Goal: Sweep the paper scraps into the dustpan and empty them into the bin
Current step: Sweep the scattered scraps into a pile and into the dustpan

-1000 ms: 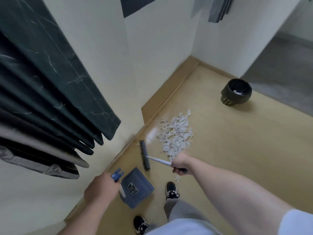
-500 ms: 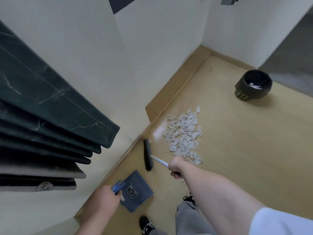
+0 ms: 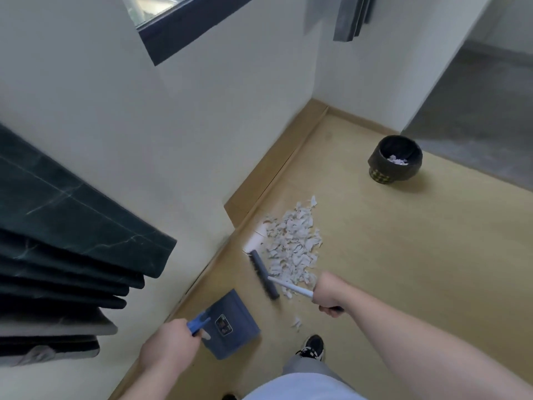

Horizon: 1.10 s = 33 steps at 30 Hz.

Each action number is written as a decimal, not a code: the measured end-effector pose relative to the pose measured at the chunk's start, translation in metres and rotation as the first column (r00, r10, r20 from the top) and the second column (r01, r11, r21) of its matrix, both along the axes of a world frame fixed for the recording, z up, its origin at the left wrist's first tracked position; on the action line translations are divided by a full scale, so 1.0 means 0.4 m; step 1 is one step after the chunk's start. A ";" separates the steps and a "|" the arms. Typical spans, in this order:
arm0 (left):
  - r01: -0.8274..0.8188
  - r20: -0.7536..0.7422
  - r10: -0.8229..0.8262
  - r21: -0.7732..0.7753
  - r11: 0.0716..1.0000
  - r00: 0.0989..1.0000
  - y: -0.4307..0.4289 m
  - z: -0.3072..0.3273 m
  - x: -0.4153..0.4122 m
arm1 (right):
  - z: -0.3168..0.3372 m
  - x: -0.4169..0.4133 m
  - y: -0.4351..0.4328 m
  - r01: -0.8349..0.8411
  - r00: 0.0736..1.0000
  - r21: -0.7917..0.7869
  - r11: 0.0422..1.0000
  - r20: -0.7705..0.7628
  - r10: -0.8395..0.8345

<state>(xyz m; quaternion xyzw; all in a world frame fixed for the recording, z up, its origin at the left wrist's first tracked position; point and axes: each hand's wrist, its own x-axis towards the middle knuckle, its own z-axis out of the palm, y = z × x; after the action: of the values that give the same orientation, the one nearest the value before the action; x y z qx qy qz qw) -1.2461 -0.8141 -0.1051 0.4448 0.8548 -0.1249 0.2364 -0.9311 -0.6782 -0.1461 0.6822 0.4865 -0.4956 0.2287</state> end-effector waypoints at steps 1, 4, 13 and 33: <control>0.002 0.005 -0.002 0.003 1.000 1.000 0.003 0.000 0.003 | 0.020 0.016 -0.010 -0.058 0.998 0.017 0.998 0.031 0.058; 0.014 0.022 -0.015 0.016 1.000 1.000 0.016 -0.006 0.009 | 0.067 0.065 -0.041 -0.191 0.979 0.049 0.980 0.076 0.187; 0.059 0.014 -0.059 -0.004 0.998 0.998 0.042 -0.036 0.021 | 0.102 0.176 -0.049 -0.193 0.980 -0.097 0.976 0.031 0.197; -0.079 -0.065 0.079 0.005 0.997 0.995 0.004 0.000 0.062 | 0.078 0.167 -0.007 -0.548 0.831 0.143 0.824 0.207 0.516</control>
<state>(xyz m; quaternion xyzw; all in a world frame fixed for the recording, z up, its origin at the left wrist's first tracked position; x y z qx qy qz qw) -1.2212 -0.8126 -0.1052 0.4068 0.8791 -0.1288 0.2124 -0.8644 -0.6811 -0.1148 0.5753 0.6842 -0.3054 0.3279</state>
